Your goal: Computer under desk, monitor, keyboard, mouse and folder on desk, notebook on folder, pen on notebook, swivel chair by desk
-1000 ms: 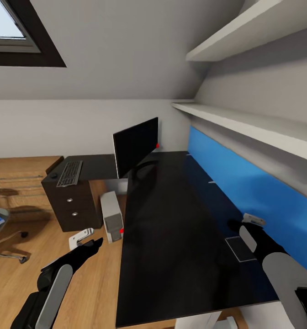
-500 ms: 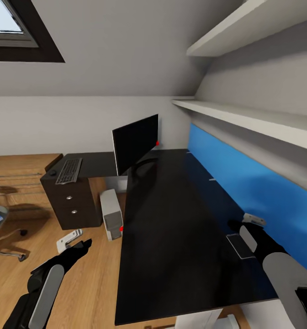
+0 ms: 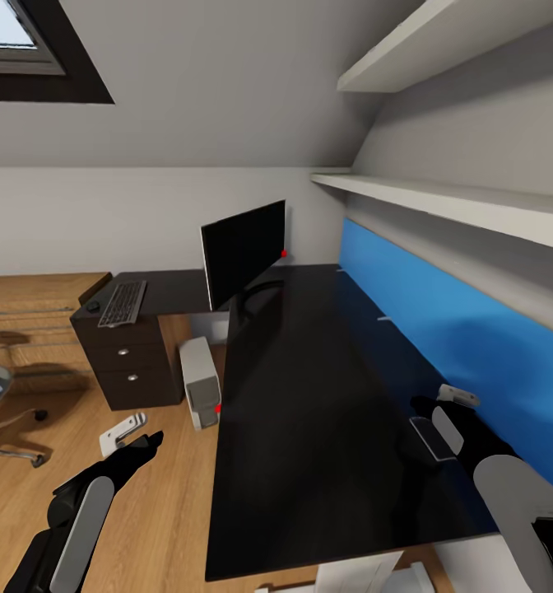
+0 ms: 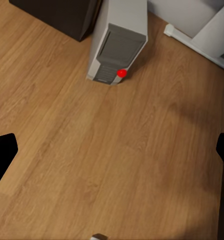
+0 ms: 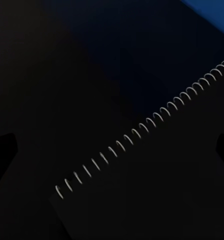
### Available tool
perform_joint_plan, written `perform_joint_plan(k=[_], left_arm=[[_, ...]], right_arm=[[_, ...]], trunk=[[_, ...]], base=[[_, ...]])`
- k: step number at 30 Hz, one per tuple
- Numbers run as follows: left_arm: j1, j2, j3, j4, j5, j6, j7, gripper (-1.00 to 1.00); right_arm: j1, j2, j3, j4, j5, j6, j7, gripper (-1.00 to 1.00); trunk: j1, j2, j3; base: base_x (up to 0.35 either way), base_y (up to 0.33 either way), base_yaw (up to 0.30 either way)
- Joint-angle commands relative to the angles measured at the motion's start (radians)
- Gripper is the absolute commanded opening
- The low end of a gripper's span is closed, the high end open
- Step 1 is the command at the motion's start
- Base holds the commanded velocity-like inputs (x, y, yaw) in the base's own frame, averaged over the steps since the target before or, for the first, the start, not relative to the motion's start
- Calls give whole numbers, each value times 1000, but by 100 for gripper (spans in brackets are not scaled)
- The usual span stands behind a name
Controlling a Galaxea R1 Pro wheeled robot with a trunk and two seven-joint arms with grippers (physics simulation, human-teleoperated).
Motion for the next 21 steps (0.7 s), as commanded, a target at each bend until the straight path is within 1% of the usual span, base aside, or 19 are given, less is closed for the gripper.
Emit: perform_joint_plan(k=[1, 6, 15, 21], left_arm=[[-1, 0, 0, -1, 11, 3, 9, 100], [-1, 0, 0, -1, 11, 3, 10, 100], [-1, -1, -1, 8, 11, 3, 9, 100], [-1, -1, -1, 42, 8, 0, 9, 100]], right_arm=[[0, 0, 0, -2, -7, 5, -5, 100], [0, 0, 0, -3, -7, 5, -5, 100], [0, 0, 0, -4, -6, 5, -5, 100], [0, 0, 0, -3, -5, 4, -5, 100]], trunk=[[4, -8, -5], [23, -43, -22], [23, -43, -24], [23, -43, -24]], base=[[0, 0, 0], [0, 0, 0], [0, 0, 0], [1, 0, 0]])
